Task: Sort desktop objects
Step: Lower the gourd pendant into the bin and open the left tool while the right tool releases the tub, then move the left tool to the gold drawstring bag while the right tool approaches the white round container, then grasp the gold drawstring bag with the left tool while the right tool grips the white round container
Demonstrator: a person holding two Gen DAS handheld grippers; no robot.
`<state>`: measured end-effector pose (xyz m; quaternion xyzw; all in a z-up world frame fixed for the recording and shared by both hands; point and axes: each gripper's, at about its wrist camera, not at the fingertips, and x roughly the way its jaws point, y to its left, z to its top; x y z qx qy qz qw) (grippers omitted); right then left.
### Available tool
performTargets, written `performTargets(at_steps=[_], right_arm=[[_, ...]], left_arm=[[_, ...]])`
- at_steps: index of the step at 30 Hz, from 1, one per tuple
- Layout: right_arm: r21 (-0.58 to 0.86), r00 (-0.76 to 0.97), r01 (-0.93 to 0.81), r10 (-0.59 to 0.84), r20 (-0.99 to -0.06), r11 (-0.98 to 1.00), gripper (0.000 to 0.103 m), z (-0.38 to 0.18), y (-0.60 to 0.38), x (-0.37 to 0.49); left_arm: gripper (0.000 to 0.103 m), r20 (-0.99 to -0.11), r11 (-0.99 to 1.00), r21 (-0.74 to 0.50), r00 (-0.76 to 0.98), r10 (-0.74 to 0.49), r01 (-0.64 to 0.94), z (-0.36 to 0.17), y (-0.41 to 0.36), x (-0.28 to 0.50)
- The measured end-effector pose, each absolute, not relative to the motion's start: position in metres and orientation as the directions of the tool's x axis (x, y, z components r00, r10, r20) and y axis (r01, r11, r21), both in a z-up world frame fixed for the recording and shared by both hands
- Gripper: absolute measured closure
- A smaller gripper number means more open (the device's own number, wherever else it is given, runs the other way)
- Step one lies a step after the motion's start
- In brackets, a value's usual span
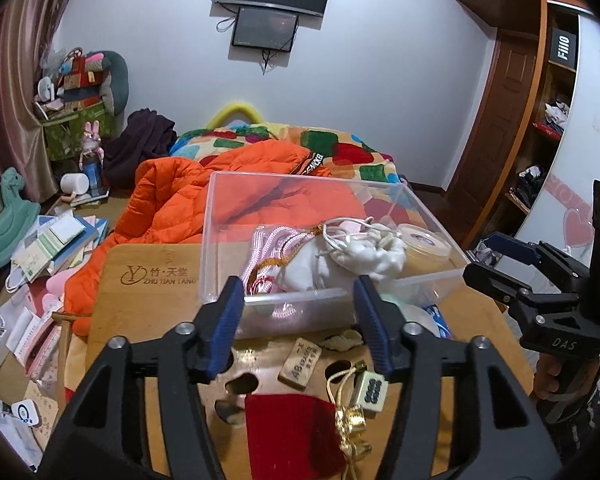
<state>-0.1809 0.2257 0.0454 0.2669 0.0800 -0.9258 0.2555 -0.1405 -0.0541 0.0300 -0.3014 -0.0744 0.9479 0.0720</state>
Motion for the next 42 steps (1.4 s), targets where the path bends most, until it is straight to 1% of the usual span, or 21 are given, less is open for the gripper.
performTargets(at_steps=[1, 4, 10, 18, 22, 26, 30, 32, 34, 38, 42], right_arm=[[-0.010, -0.731, 0.514, -0.431, -0.529, -0.858, 0.021, 0.046, 0.227, -0.178], [0.004, -0.732, 0.514, -0.440, -0.521, -0.858, 0.020, 0.045, 0.231, -0.170], [0.020, -0.697, 0.533, -0.452, -0.557, -0.846, 0.020, 0.030, 0.232, -0.159], [0.058, -0.637, 0.539, -0.452, -0.625, -0.840, 0.020, -0.003, 0.233, -0.162], [0.098, -0.584, 0.550, -0.466, -0.665, -0.830, 0.020, -0.020, 0.229, -0.166], [0.112, -0.563, 0.557, -0.472, -0.678, -0.823, 0.020, -0.027, 0.224, -0.170], [0.110, -0.550, 0.558, -0.466, -0.693, -0.822, 0.020, -0.033, 0.219, -0.174], [0.118, -0.538, 0.558, -0.466, -0.702, -0.822, 0.020, -0.036, 0.217, -0.178], [0.126, -0.528, 0.557, -0.468, -0.709, -0.821, 0.020, -0.039, 0.215, -0.180], [0.107, -0.528, 0.565, -0.458, -0.716, -0.818, 0.020, -0.041, 0.209, -0.183], [0.073, -0.534, 0.573, -0.440, -0.722, -0.816, 0.020, -0.041, 0.200, -0.186]], left_arm=[[0.037, -0.561, -0.979, -0.181, -0.808, 0.179, -0.091, 0.030, -0.054, -0.137], [0.027, -0.570, -0.979, -0.179, -0.802, 0.181, -0.094, 0.027, -0.053, -0.130], [0.023, -0.627, -0.980, -0.180, -0.757, 0.185, -0.090, 0.006, -0.051, -0.122], [0.022, -0.695, -0.976, -0.199, -0.688, 0.206, -0.091, -0.027, -0.045, -0.116], [0.021, -0.714, -0.975, -0.195, -0.666, 0.215, -0.106, -0.040, -0.041, -0.112], [0.021, -0.731, -0.973, -0.205, -0.645, 0.222, -0.103, -0.050, -0.040, -0.110], [0.014, -0.726, -0.971, -0.211, -0.648, 0.231, -0.109, -0.053, -0.039, -0.110], [0.011, -0.727, -0.974, -0.196, -0.650, 0.222, -0.114, -0.054, -0.034, -0.111], [0.009, -0.727, -0.981, -0.150, -0.659, 0.193, -0.121, -0.056, -0.027, -0.111], [0.008, -0.727, -0.991, -0.046, -0.677, 0.117, -0.122, -0.061, -0.012, -0.109], [0.008, -0.720, -0.996, 0.002, -0.691, 0.063, -0.093, -0.064, -0.008, -0.110]])
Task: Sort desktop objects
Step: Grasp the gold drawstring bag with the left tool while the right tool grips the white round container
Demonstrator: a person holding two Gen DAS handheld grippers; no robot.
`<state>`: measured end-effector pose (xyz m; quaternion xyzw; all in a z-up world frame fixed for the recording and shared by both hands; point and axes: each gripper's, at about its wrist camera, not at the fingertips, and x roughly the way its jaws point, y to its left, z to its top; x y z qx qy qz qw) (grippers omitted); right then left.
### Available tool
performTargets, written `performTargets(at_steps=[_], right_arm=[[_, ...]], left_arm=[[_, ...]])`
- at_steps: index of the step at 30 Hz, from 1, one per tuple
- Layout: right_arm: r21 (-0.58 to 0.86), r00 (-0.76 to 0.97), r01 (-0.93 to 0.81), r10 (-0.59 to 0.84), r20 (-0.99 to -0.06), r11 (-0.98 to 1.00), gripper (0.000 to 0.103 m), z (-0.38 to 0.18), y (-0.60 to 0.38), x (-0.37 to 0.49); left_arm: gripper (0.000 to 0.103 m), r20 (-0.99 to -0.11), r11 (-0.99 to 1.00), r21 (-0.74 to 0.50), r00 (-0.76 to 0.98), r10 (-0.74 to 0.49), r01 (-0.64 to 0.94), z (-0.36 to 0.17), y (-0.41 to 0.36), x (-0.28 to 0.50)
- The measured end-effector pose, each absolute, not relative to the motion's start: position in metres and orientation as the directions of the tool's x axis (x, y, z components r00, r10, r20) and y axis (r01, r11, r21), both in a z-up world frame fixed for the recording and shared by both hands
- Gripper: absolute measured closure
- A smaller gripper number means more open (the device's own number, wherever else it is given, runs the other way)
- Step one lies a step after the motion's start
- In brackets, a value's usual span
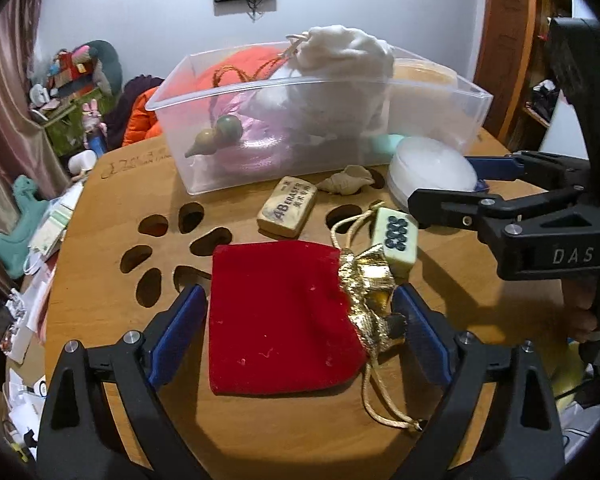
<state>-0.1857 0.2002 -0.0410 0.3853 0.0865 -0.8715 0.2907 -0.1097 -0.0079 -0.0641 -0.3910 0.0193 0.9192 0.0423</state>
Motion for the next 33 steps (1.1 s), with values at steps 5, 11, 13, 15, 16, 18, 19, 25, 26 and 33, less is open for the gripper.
performTargets(at_steps=[5, 11, 13, 15, 16, 18, 19, 25, 26, 33], right_arm=[[0.052, -0.542, 0.579, -0.432, -0.721, -0.814, 0.020, -0.041, 0.190, -0.187], [0.064, -0.537, 0.580, -0.440, -0.720, -0.812, 0.021, -0.041, 0.187, -0.192], [0.065, -0.536, 0.581, -0.442, -0.719, -0.811, 0.021, -0.041, 0.186, -0.192], [0.065, -0.537, 0.582, -0.443, -0.717, -0.811, 0.027, -0.041, 0.187, -0.193], [0.068, -0.536, 0.584, -0.447, -0.716, -0.809, 0.029, -0.041, 0.187, -0.192], [0.059, -0.541, 0.582, -0.440, -0.717, -0.811, 0.040, -0.040, 0.186, -0.192], [0.051, -0.541, 0.585, -0.436, -0.719, -0.809, 0.040, -0.040, 0.185, -0.193], [0.053, -0.547, 0.580, -0.437, -0.714, -0.813, 0.040, -0.040, 0.186, -0.187], [0.055, -0.547, 0.581, -0.440, -0.712, -0.812, 0.040, -0.039, 0.187, -0.186], [0.072, -0.565, 0.575, -0.459, -0.685, -0.815, 0.040, -0.029, 0.197, -0.174]], left_arm=[[0.008, -0.722, -0.998, -0.024, -0.690, 0.054, -0.052, -0.063, -0.019, -0.108], [0.008, -0.716, -0.999, -0.046, -0.696, 0.051, -0.026, -0.063, -0.032, -0.106], [0.008, -0.712, -0.999, -0.047, -0.700, 0.053, -0.027, -0.063, -0.033, -0.105], [0.008, -0.707, -0.999, -0.043, -0.705, 0.049, -0.027, -0.063, -0.033, -0.105], [0.009, -0.706, -0.999, -0.039, -0.707, 0.047, -0.027, -0.063, -0.033, -0.106], [0.017, -0.701, -0.999, -0.032, -0.712, 0.044, -0.031, -0.063, -0.033, -0.105], [0.023, -0.699, -0.999, -0.025, -0.714, 0.040, -0.032, -0.063, -0.033, -0.105], [0.051, -0.688, -0.999, -0.023, -0.724, 0.047, -0.043, -0.060, -0.032, -0.103], [0.055, -0.686, -0.999, -0.021, -0.726, 0.045, -0.043, -0.059, -0.033, -0.102], [0.077, -0.684, -0.993, -0.114, -0.723, 0.094, -0.021, -0.057, -0.051, -0.102]])
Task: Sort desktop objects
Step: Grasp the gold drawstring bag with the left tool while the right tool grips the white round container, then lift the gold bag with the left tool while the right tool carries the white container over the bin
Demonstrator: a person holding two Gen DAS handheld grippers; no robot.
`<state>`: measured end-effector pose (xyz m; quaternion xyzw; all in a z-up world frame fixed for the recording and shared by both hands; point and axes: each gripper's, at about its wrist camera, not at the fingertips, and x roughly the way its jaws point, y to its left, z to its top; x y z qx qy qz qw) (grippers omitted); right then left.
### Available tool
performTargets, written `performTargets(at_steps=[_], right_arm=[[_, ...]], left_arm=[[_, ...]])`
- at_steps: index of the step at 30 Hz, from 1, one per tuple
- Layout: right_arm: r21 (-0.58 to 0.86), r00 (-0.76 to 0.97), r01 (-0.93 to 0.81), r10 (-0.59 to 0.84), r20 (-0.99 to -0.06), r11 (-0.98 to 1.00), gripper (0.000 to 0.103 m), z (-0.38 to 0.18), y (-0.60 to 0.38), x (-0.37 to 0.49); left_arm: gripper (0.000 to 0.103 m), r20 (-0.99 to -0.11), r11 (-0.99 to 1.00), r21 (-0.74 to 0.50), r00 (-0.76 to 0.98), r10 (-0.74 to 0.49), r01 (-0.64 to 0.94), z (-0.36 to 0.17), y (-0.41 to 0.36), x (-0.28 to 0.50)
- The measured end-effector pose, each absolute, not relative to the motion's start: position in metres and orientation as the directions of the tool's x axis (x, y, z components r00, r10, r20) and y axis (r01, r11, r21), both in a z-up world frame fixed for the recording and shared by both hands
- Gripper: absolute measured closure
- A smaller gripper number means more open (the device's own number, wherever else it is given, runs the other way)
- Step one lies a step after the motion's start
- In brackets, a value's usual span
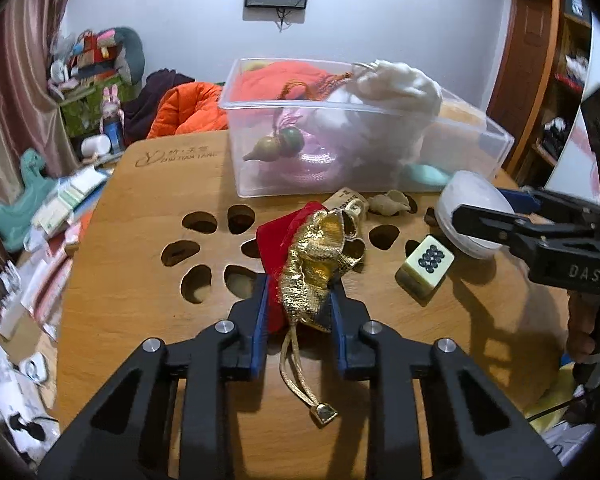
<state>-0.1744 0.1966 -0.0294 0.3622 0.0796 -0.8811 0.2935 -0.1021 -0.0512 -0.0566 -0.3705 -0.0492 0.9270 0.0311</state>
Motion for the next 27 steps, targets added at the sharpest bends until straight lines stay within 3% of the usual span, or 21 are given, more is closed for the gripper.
performTargets(at_steps=[7, 27], right_arm=[[0.073, -0.600, 0.563, -0.468, -0.649, -0.823, 0.040, -0.012, 0.206, -0.163], [0.036, -0.691, 0.542, -0.470, -0.549, -0.840, 0.040, 0.044, 0.225, -0.158]], left_arm=[[0.082, -0.658, -0.992, -0.125, -0.748, 0.087, -0.005, -0.044, -0.054, -0.090], [0.082, -0.492, -0.988, -0.146, -0.863, 0.111, -0.044, 0.027, -0.060, -0.090]])
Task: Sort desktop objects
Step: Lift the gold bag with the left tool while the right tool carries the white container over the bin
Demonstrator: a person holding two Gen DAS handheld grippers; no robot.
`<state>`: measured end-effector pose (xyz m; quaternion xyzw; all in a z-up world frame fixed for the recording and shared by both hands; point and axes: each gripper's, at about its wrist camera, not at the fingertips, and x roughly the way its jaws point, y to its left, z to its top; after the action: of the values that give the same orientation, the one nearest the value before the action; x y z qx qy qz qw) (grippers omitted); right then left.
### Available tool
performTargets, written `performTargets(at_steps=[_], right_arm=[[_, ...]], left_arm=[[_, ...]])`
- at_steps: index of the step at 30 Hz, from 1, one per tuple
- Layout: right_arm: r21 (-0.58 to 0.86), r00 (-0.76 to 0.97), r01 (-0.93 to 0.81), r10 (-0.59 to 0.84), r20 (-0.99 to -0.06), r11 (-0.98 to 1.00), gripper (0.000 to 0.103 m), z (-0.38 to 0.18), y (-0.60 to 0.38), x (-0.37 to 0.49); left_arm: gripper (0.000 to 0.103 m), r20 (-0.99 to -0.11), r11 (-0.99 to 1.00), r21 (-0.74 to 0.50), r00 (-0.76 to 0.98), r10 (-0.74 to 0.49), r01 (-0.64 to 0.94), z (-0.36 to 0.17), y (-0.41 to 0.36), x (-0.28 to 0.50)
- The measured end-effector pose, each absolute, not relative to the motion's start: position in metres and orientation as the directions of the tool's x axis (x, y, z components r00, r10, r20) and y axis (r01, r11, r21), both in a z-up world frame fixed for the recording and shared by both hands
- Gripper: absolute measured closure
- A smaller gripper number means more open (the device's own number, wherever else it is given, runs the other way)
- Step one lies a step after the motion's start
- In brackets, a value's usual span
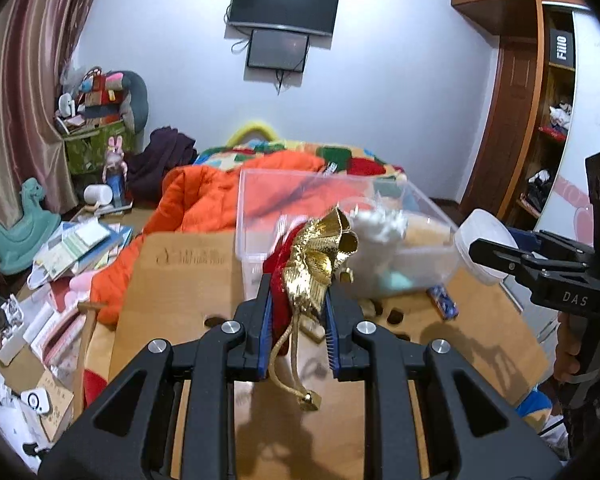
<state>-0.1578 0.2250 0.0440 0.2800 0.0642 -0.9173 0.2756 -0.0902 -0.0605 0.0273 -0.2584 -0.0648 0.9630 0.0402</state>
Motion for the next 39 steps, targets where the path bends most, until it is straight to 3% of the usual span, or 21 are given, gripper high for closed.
performTargets(at_steps=[11, 22, 39], right_arm=[[0.015, -0.730, 0.528, -0.463, -0.504, -0.849, 0.040, 0.067, 0.222, -0.179], [0.033, -0.694, 0.558, -0.488, -0.529, -0.829, 0.040, 0.060, 0.191, -0.221], [0.033, -0.636, 0.602, -0.504, -0.584, -0.798, 0.044, 0.036, 0.147, -0.264]], left_arm=[[0.082, -0.440, -0.985, -0.154, -0.887, 0.142, -0.081, 0.050, -0.064, -0.121], [0.082, -0.438, -0.974, -0.201, -0.879, 0.189, -0.110, 0.045, -0.071, -0.162], [0.082, -0.507, -0.956, -0.273, -0.829, 0.235, -0.103, 0.020, -0.077, -0.210]])
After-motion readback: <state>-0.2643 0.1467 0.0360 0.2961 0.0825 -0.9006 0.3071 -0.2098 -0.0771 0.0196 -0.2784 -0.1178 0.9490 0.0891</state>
